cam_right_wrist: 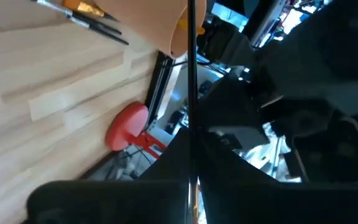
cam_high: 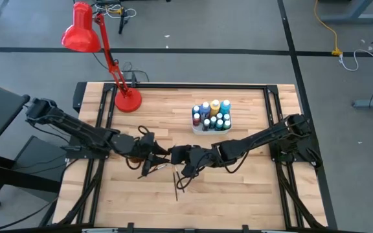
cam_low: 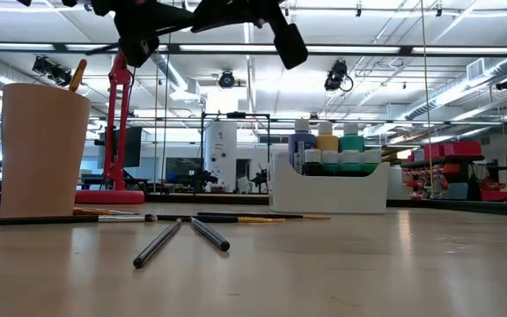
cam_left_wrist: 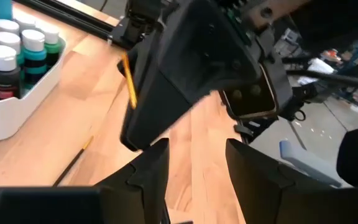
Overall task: Pick & Place Paint Supplies
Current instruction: Put the gold paint brush into the orange cup
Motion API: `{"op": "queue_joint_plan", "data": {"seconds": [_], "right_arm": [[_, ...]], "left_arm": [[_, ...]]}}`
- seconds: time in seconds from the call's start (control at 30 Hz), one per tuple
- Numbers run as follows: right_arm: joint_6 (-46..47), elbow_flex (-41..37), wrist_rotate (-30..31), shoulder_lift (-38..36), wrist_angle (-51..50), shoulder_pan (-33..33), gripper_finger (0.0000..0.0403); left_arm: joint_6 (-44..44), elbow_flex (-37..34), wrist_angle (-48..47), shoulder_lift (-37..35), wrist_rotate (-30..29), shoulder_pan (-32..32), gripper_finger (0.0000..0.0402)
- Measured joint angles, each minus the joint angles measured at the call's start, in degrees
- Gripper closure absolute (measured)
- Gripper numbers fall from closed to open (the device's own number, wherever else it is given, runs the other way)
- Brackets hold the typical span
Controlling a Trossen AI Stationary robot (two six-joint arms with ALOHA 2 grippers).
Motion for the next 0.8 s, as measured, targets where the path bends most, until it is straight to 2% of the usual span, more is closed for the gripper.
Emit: {"op": "queue_joint_plan", "data": {"seconds": [0.1,0.23,0.43,0.6,0.8], "right_arm": [[-1.27,-0.58,2.37,0.04,1.03,0.58,0.0390],[1.64,-0.60,5.97,0.02,-1.69,1.79,0.0390],[3.37,-0.61,4.71,0.02,-4.81,3.02,0.0390],[0.05,-0.57,4.50,0.02,2.06,2.84,0.0390],[-2.30,-0.57,2.63,0.02,3.45,1.28,0.0390]], "left_arm": [[-0.09,0.10,-0.52,0.08,-0.12,0.72,0.0233],[0.21,0.07,-1.79,-0.82,0.15,0.86,0.0233],[0.33,0.06,-4.55,-1.66,0.56,1.43,0.0233],[-2.24,-0.05,-11.89,-1.30,0.87,3.03,0.0233],[-1.40,-0.03,-10.18,-1.39,2.23,3.81,0.0233]]}}
